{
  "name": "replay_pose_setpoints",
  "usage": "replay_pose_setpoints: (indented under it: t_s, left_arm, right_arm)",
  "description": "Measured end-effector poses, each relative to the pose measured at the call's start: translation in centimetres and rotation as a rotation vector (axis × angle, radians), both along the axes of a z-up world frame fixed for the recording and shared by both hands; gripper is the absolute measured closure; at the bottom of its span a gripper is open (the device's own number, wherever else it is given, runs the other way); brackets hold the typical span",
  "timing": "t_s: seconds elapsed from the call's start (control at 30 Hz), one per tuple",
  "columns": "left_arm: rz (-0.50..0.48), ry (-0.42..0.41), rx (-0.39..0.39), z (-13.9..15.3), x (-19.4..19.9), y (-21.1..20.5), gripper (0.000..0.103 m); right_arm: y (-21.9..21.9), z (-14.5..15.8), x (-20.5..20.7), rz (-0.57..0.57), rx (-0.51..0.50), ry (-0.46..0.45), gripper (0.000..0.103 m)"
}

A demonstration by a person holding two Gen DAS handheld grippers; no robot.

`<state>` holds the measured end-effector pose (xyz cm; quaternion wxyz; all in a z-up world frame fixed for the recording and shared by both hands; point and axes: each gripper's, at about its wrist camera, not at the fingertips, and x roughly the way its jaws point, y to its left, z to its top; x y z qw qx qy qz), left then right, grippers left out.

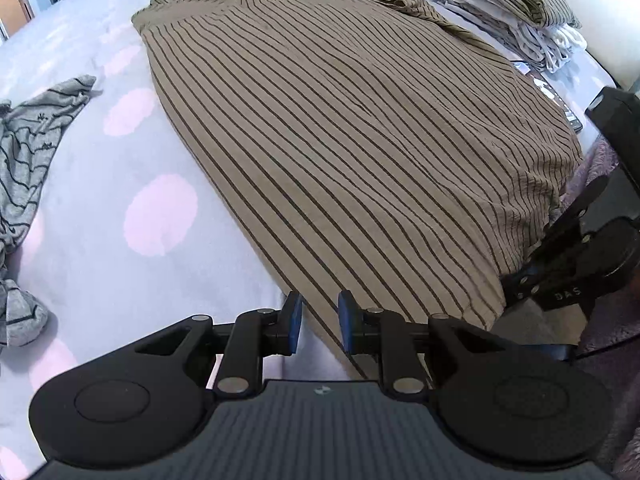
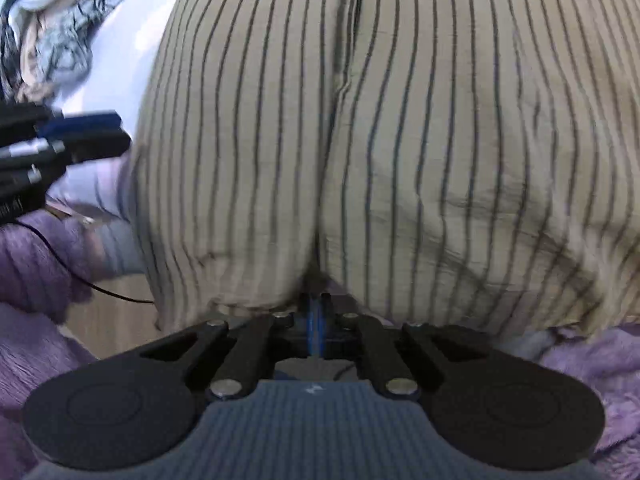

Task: Fold clothes

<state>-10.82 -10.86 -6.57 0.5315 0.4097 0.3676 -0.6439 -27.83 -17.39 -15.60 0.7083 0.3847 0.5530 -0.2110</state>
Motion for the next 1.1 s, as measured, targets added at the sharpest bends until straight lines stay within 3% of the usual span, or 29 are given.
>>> replay_pose_setpoints:
  t_s: [0.13, 0.23, 0.37, 0.47, 0.57, 0.67, 0.8, 0.97, 1.1]
  left_arm:
    - [0.014, -0.009, -0.013, 0.4, 0.4, -0.2, 0.085]
    - [0.035, -0.012, -0.012, 0.7, 0.8, -0.9, 0.085]
    - [0.055, -0.032, 0.014, 1.2, 1.2, -2.1, 0.085]
    - [0.072, -0.061, 0.023, 1.3, 1.1, -3.1, 0.085]
    - [0.082, -0.071, 0.017, 1.6, 1.0, -4.1, 0.085]
    - [0.093, -0.09, -0.003, 1.9, 1.0, -5.0, 0.085]
    - [0.118, -0.093, -0.02, 2.3, 1.3, -6.4, 0.085]
    - [0.141, -0.106, -0.022, 2.7, 1.9, -8.7, 0.085]
    - [0.159, -0.112, -0.013, 2.7, 2.1, -10.7, 0.085]
  right_arm:
    - [-0.5, 2.0, -0.6, -0.054, -0.094, -0.042, 0.095]
    - [-0.4, 3.2, -0.8, -0.036, -0.187, -0.045, 0.094]
    - [-0.4, 4.2, -0.3, 0.086, -0.235, -0.02, 0.093]
    - [-0.8, 5.3, 0.4, 0.182, -0.245, -0.017, 0.08]
    - [-2.5, 6.6, 0.4, 0.233, -0.273, -0.025, 0.079]
    - [-6.0, 7.9, -0.3, 0.187, -0.32, -0.016, 0.078]
    - [-11.4, 9.1, -3.3, 0.046, -0.351, 0.01, 0.077]
    - [-17.3, 9.6, -6.7, -0.125, -0.348, 0.028, 0.077]
    - [-19.8, 9.1, -8.3, -0.172, -0.332, 0.038, 0.077]
